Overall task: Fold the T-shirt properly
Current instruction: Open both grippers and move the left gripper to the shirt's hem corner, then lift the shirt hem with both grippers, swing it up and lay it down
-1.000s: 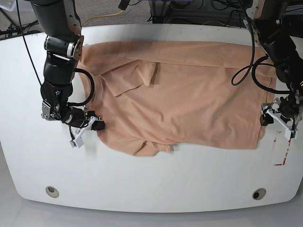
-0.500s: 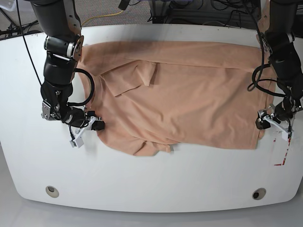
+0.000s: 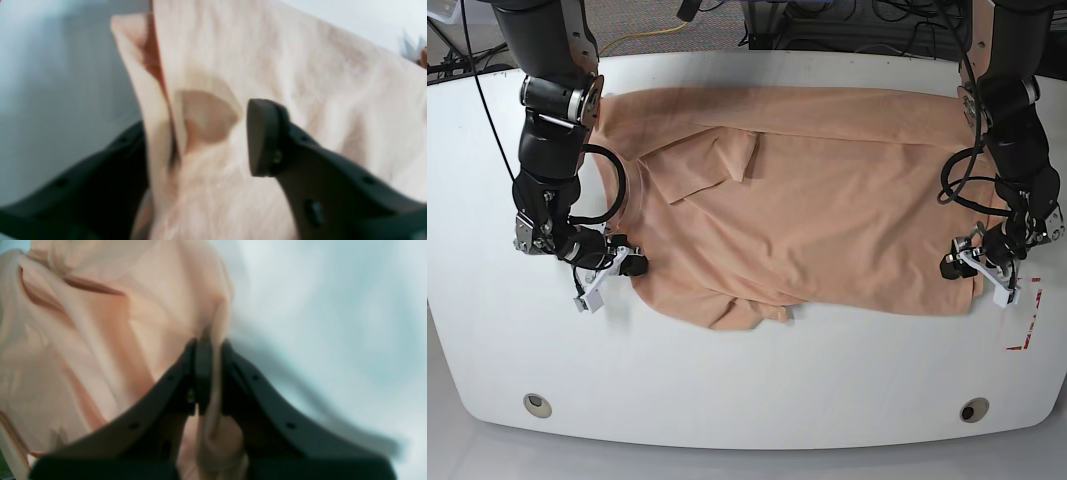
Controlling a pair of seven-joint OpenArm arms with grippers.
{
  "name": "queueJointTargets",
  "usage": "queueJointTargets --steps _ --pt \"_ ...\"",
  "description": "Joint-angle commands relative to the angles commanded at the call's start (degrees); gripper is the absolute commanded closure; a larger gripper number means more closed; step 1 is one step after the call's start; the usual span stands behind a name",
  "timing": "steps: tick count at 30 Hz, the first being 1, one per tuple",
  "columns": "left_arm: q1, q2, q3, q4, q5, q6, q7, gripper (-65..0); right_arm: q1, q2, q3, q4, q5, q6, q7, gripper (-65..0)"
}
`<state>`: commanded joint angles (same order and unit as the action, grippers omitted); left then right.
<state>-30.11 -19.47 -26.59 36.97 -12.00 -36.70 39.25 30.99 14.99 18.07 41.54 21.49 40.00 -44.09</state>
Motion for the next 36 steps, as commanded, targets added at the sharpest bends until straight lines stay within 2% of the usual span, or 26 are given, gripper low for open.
queueJointTargets --steps 1,3,4,6,7,12,18,21,24,25,30,36 --pt "0.09 -0.09 0.0 0.0 0.0 0.0 0.0 -23.6 0.0 0.0 0.0 0.0 0.0 0.0 0.0 -3.6" --pt "0.18 -0.18 0.0 0.09 0.0 0.0 -0.26 -16.5 0.0 0.0 0.0 0.09 0.0 0.0 0.0 -3.0" --pt "0.18 -0.26 -0.09 0.09 0.0 -0.18 -0.44 -10.4 0.0 0.0 0.0 0.09 0.0 0.0 0.0 -0.6" --pt "0.18 -1.14 -0.09 0.35 0.0 -0.18 -0.44 -0.7 0.0 -0.18 0.0 1.49 -0.26 0.0 0.0 0.0" --pt "0.26 -1.23 -0.09 0.97 0.0 -0.18 -0.44 0.0 -0.18 -0.26 0.0 2.29 -0.44 0.0 0.0 0.0" --pt "1.93 -1.14 -0.18 8.26 -0.26 -0.35 0.44 -0.8 -0.35 -0.44 0.0 7.03 -0.53 0.0 -1.58 0.0" --pt "3.96 -0.88 -0.18 22.68 -0.26 -0.35 5.19 -0.6 2.11 0.26 -0.09 11.96 -0.62 0.0 -4.31 0.0" --pt "3.87 0.09 -0.26 27.96 -0.35 -0.44 8.09 -0.3 5.19 2.2 -0.18 12.22 -0.62 0.0 -5.45 0.0" --pt "3.78 0.7 -0.26 33.58 -0.35 -2.29 9.23 -0.3 8.35 2.73 -0.26 12.22 -0.62 0.0 -5.63 0.0" --pt "3.78 0.7 -0.26 36.04 -0.35 -3.3 9.67 -0.1 9.76 2.9 -0.26 12.22 -0.7 0.0 -5.8 0.0" --pt "2.9 3.34 -0.26 49.23 -0.35 -3.3 12.4 -0.1 18.9 5.27 -6.07 12.04 -2.55 0.0 -5.8 0.0" --pt "-4.66 3.34 -0.18 58.11 -0.35 -3.3 12.66 -0.4 32.79 7.21 -9.14 12.04 -2.99 0.0 -8.88 0.0"
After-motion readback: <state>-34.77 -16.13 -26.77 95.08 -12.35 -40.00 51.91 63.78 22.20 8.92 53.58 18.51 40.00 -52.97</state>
